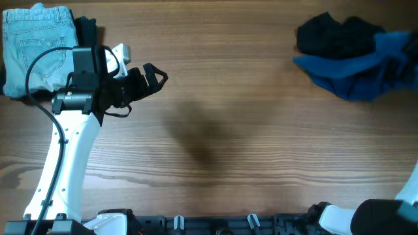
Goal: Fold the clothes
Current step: 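Pull the teal shirt left and drop it at table center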
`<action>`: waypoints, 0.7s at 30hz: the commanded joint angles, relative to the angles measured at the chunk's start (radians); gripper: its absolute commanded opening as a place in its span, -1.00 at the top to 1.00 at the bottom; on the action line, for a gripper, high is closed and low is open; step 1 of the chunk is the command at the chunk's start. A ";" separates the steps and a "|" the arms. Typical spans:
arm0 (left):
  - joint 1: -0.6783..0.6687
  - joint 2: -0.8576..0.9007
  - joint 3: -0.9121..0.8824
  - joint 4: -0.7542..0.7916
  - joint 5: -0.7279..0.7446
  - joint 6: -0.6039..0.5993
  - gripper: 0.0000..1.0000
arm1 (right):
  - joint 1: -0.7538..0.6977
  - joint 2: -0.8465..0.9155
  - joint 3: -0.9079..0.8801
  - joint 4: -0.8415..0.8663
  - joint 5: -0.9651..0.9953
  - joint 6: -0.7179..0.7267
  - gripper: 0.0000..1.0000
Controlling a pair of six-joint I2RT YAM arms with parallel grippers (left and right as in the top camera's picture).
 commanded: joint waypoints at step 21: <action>-0.003 -0.091 0.130 0.058 0.045 -0.005 -0.99 | 0.349 -0.011 0.464 0.397 -0.580 0.280 0.91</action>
